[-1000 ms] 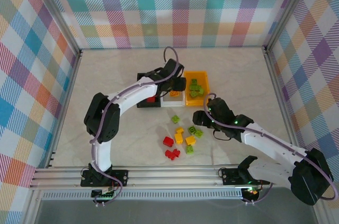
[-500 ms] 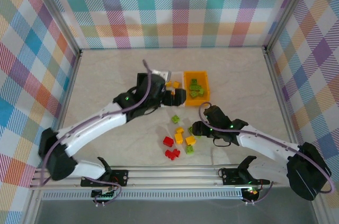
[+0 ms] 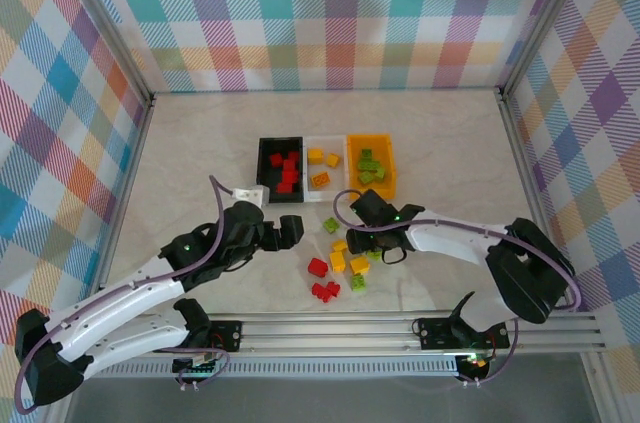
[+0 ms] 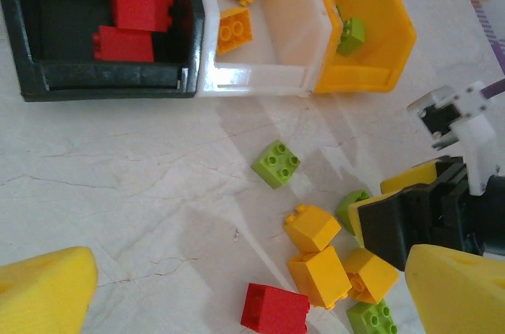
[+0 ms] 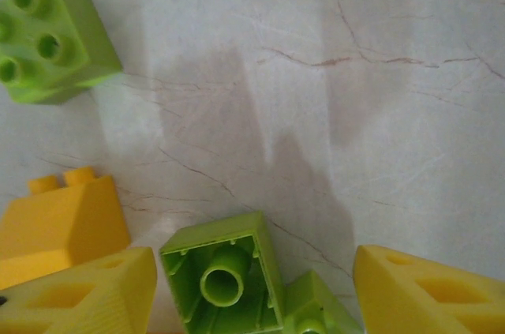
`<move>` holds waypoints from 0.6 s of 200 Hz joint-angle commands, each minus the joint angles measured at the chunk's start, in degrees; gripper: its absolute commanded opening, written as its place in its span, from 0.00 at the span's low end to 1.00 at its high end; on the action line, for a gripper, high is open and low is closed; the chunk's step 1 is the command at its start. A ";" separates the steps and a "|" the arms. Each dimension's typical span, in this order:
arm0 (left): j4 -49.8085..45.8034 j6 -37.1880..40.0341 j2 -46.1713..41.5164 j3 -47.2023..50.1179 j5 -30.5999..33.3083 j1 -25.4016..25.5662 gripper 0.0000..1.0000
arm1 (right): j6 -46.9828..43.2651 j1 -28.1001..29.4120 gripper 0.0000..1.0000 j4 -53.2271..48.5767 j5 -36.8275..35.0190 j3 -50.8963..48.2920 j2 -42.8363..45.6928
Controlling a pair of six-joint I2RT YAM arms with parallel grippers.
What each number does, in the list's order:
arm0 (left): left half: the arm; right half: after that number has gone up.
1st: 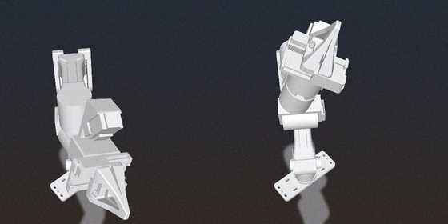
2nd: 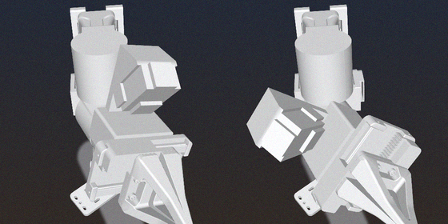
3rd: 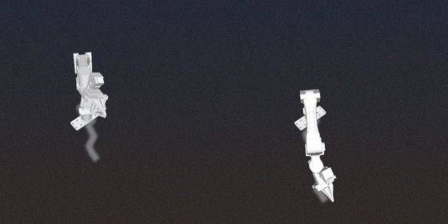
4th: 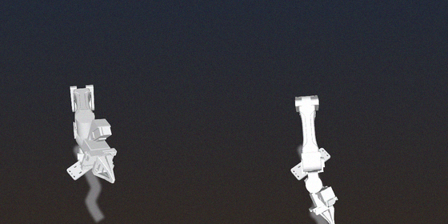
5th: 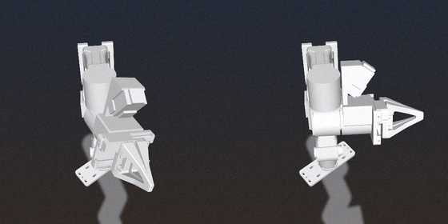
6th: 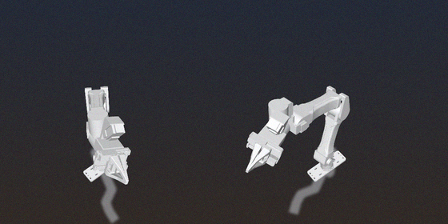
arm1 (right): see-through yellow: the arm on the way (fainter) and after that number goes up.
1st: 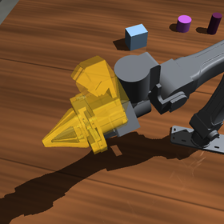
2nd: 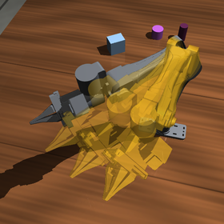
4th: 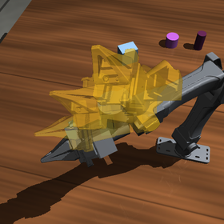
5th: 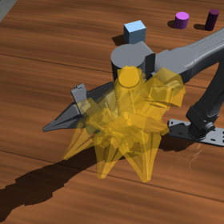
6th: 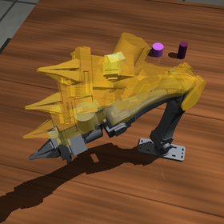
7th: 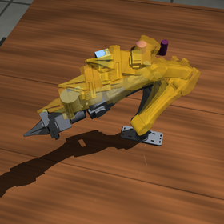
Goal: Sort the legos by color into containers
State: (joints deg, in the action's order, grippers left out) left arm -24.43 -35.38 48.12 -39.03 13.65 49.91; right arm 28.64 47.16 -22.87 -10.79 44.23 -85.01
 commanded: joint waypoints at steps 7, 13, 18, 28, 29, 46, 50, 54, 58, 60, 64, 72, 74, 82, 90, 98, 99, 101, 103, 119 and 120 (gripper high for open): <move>-3.74 -1.20 -0.83 0.90 3.84 0.13 1.00 | -2.89 1.49 0.63 -4.35 -2.13 3.13 -3.25; -3.87 -1.06 -0.84 0.81 3.95 0.10 1.00 | -2.90 1.53 0.62 -4.70 -2.28 3.52 -3.99; -3.86 -0.93 -0.83 0.73 4.07 0.10 1.00 | -2.96 1.61 0.61 -4.89 -2.39 3.79 -4.54; -4.00 -1.03 -0.85 0.61 4.38 0.14 1.00 | -2.97 1.62 0.59 -4.85 -2.16 4.10 -5.43; -4.02 -1.02 -0.84 0.57 4.37 0.12 1.00 | -2.98 1.62 0.59 -4.83 -2.15 4.15 -5.52; -4.05 -0.90 -0.83 0.22 4.86 0.10 1.00 | -2.86 1.63 0.51 -4.75 -2.11 4.55 -6.60; -4.17 -0.91 -0.83 0.11 5.06 0.12 1.00 | -2.73 1.62 0.49 -4.53 -2.13 4.55 -6.72; -4.22 -0.90 -0.81 0.03 5.11 0.07 1.00 | -2.65 1.62 0.46 -4.48 -2.13 4.49 -6.74; -4.23 -0.87 -0.85 -0.03 5.12 0.06 1.00 | -2.63 1.62 0.43 -4.13 -2.22 4.47 -6.74; -4.23 -0.87 -0.90 -0.14 5.21 0.07 1.00 | -2.58 1.62 0.42 -4.05 -2.22 4.46 -6.68; -4.25 -0.90 -0.92 -0.12 5.09 0.11 1.00 | -2.63 1.61 0.40 -3.69 -2.22 4.40 -6.58; -4.14 -0.75 -1.01 -0.24 4.90 0.02 1.00 | -2.59 1.62 0.36 -3.15 -2.27 4.35 -6.17; -4.14 -0.66 -1.03 -0.30 4.79 0.01 1.00 | -2.55 1.62 0.35 -3.04 -2.37 4.33 -5.96; -4.21 -0.47 -1.01 -0.42 4.69 0.02 1.00 | -2.37 1.62 0.33 -2.62 -2.76 4.25 -5.02; -4.47 -0.31 -1.02 -0.60 4.85 0.07 1.00 | -2.28 1.62 0.31 -2.17 -3.44 4.12 -3.39; -4.57 0.06 -1.13 -0.67 4.95 0.10 1.00 | -2.20 1.62 0.30 -2.10 -4.46 4.19 -1.60; -4.57 0.10 -1.16 -0.69 4.97 0.10 1.00 | -2.19 1.62 0.30 -2.09 -4.61 4.20 -1.27; -4.58 0.21 -1.24 -0.70 4.98 0.10 1.00 | -2.26 1.62 0.30 -2.16 -4.91 4.27 -0.61; -4.58 0.24 -1.20 -0.70 4.98 0.10 1.00 | -2.23 1.62 0.30 -2.21 -5.13 4.28 -0.07; -4.67 0.47 -1.52 -0.70 5.03 0.06 1.00 | -2.27 1.22 0.29 -2.70 -7.65 4.93 4.82; -4.62 0.52 -1.57 -0.70 4.96 0.12 1.00 | -2.27 1.20 0.29 -2.75 -7.79 5.01 5.15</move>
State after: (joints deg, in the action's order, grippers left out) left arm -27.59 -35.77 47.70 -38.72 17.34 49.91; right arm 26.28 48.47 -26.02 -14.63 47.59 -87.22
